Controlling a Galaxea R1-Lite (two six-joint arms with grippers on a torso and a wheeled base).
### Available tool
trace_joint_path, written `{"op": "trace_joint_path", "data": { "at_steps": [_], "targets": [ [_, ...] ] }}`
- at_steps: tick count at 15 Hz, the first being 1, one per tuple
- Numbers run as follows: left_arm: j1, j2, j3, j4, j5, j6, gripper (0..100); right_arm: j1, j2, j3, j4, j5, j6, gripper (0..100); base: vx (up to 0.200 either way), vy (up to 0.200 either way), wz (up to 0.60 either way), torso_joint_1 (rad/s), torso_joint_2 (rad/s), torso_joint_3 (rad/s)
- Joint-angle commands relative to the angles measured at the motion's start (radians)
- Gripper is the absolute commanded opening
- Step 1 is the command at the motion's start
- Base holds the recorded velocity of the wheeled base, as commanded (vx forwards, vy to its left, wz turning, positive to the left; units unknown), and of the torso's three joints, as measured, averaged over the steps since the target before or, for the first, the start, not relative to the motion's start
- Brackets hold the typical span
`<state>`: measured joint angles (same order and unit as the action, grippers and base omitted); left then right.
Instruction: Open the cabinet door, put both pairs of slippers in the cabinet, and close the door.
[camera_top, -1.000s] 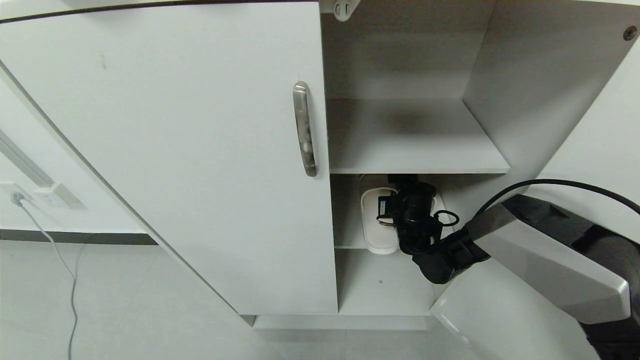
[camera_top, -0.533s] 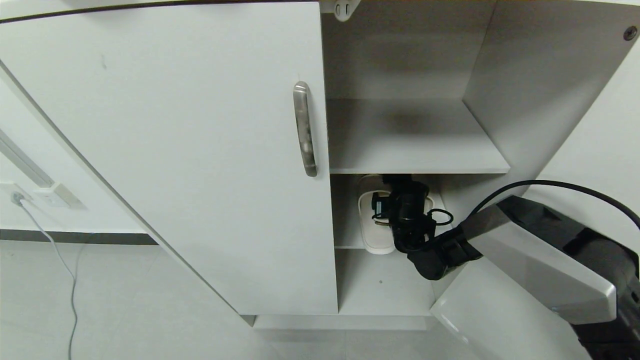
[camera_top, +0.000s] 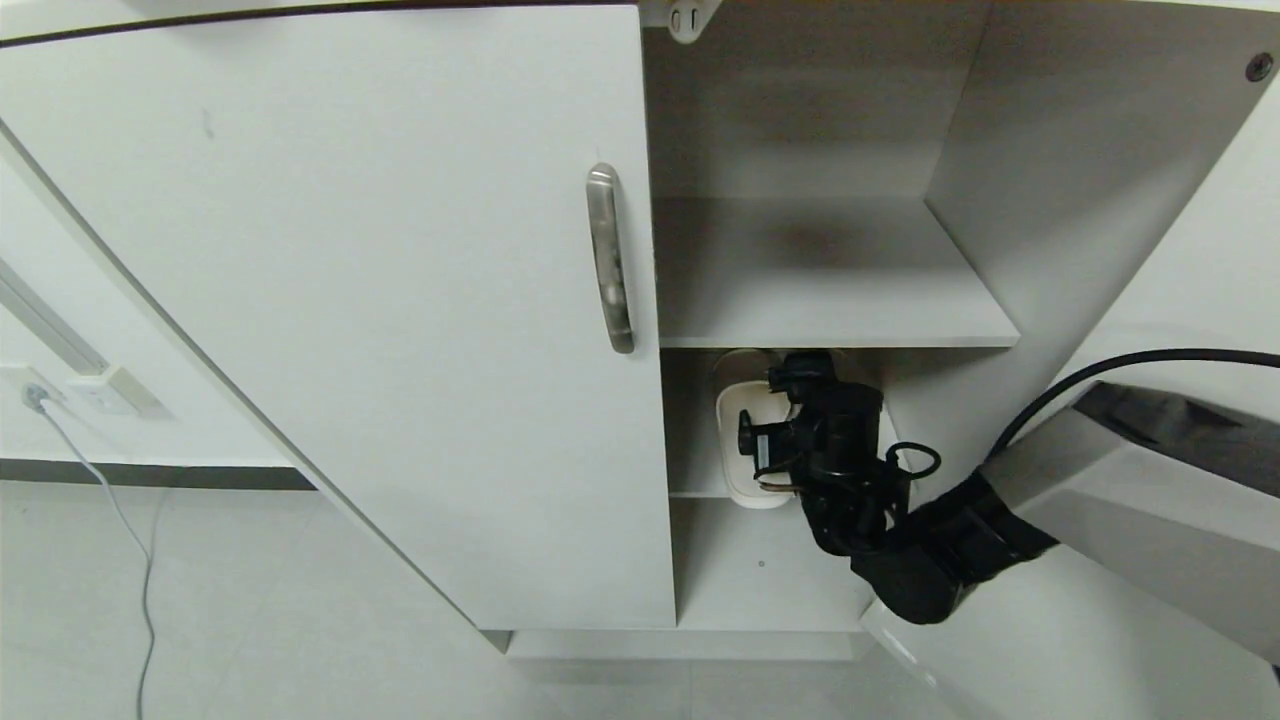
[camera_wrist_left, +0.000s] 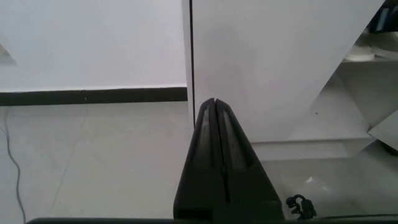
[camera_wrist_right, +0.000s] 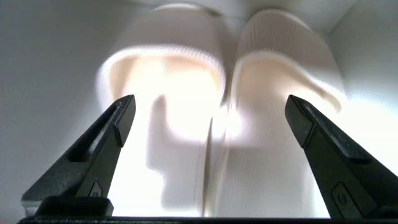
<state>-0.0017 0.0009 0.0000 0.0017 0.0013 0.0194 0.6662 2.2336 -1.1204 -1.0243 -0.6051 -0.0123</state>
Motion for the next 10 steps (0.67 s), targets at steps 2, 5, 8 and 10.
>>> {"op": "trace_joint_path", "data": {
  "at_steps": [2, 5, 8, 10],
  "targets": [
    [0.000, 0.001, 0.000, 0.000, 0.002, 0.001, 0, 0.093, -0.207, 0.271, -0.100, 0.001, 0.003, 100, 0.000, 0.000, 0.00, 0.000, 0.00, 0.000],
    [0.000, 0.001, 0.000, 0.000, 0.002, -0.001, 0, 0.135, -0.272, 0.383, -0.112, 0.001, 0.006, 100, 0.000, 0.000, 0.00, 0.000, 0.00, 0.000],
    [0.000, 0.002, 0.000, 0.000, -0.004, -0.001, 0, 0.153, -0.278, 0.389, -0.114, 0.002, 0.009, 100, 0.000, 0.000, 0.00, 0.000, 0.00, 0.000],
    [0.000, 0.002, 0.000, 0.000, -0.004, -0.002, 0, 0.164, -0.276, 0.389, -0.114, 0.002, 0.011, 100, -0.100, 0.000, 0.00, 0.004, 0.00, 0.004]
  ]
}}
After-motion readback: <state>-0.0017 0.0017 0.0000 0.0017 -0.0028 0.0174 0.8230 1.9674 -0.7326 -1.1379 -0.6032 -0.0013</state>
